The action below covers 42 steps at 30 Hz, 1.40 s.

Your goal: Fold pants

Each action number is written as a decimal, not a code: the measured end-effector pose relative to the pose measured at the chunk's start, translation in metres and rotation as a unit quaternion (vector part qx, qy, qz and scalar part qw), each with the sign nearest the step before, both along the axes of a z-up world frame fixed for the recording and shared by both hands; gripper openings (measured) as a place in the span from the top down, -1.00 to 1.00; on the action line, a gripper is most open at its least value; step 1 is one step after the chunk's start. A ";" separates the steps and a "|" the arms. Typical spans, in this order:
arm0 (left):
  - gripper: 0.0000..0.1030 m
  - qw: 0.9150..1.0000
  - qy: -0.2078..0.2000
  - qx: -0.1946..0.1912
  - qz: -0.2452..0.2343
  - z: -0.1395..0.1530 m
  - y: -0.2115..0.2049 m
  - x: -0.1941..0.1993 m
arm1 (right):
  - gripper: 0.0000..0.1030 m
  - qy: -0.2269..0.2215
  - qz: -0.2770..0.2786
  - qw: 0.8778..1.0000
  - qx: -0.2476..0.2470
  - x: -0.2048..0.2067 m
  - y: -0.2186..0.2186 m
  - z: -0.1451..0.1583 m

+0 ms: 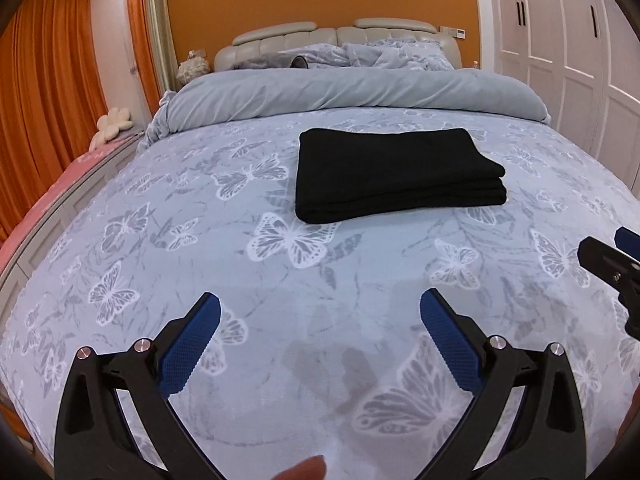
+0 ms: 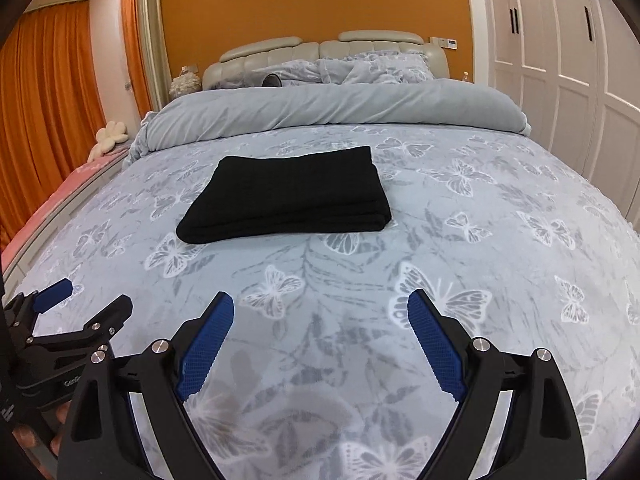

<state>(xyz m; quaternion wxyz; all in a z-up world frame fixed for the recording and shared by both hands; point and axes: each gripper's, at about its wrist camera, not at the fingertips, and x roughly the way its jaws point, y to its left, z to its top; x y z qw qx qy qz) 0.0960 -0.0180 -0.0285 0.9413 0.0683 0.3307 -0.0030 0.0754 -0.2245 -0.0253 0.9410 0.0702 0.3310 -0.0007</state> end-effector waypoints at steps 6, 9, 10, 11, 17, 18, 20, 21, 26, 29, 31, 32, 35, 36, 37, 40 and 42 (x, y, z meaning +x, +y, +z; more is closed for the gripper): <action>-0.91 1.000 0.001 -0.004 0.001 0.000 0.002 -0.002 | -0.68 0.009 -0.004 1.000 0.008 0.000 -0.004 -0.004; -0.90 1.000 -0.001 -0.010 0.001 0.001 0.004 -0.003 | -0.68 0.016 -0.007 1.000 0.023 -0.001 -0.008 -0.007; -0.90 1.000 -0.001 -0.011 0.003 0.001 0.005 -0.003 | -0.68 0.018 -0.008 0.999 0.026 -0.001 -0.009 -0.008; -0.91 1.000 0.000 -0.015 0.002 0.002 0.006 -0.003 | -0.68 0.019 -0.009 0.999 0.029 -0.001 -0.010 -0.009; -0.90 1.000 -0.001 -0.016 0.004 0.002 0.007 -0.004 | -0.68 0.024 -0.016 0.999 0.043 0.000 -0.015 -0.011; -0.90 1.000 -0.002 -0.015 0.004 0.002 0.007 -0.005 | -0.68 0.023 -0.014 0.999 0.041 0.001 -0.014 -0.011; -0.90 1.000 -0.001 -0.015 0.004 0.002 0.006 -0.004 | -0.68 0.022 -0.013 0.999 0.038 0.001 -0.013 -0.010; -0.90 1.000 -0.001 -0.015 0.005 0.002 0.006 -0.005 | -0.68 0.022 -0.012 0.999 0.036 0.001 -0.012 -0.010; -0.90 1.000 0.000 -0.017 0.001 0.002 0.006 -0.005 | -0.68 0.019 -0.005 1.000 0.020 0.000 -0.004 -0.009; -0.90 1.000 0.002 -0.016 0.001 0.002 0.006 -0.004 | -0.68 0.017 -0.001 1.000 0.013 0.000 -0.001 -0.009; -0.90 1.000 0.003 -0.015 0.001 0.001 0.006 -0.004 | -0.68 0.017 0.000 1.000 0.007 0.000 0.001 -0.009; -0.90 1.000 0.003 -0.015 0.002 0.001 0.006 -0.004 | -0.68 0.017 0.001 1.000 0.006 -0.001 0.002 -0.009; -0.90 1.000 0.004 -0.017 0.002 0.001 0.007 -0.003 | -0.68 0.017 0.002 1.000 0.002 -0.002 0.004 -0.009; -0.90 1.000 0.004 -0.016 0.002 0.000 0.008 -0.003 | -0.68 0.017 0.002 1.000 0.001 -0.002 0.004 -0.009; -0.90 1.000 0.004 -0.016 0.001 0.000 0.008 -0.003 | -0.68 0.018 0.003 1.000 0.001 -0.001 0.004 -0.009; -0.90 1.000 0.003 -0.015 0.002 0.001 0.007 -0.003 | -0.68 0.019 0.003 1.000 0.000 -0.001 0.005 -0.010; -0.90 1.000 0.002 -0.012 -0.001 0.000 0.007 -0.003 | -0.68 0.019 0.005 1.000 0.000 -0.002 0.005 -0.010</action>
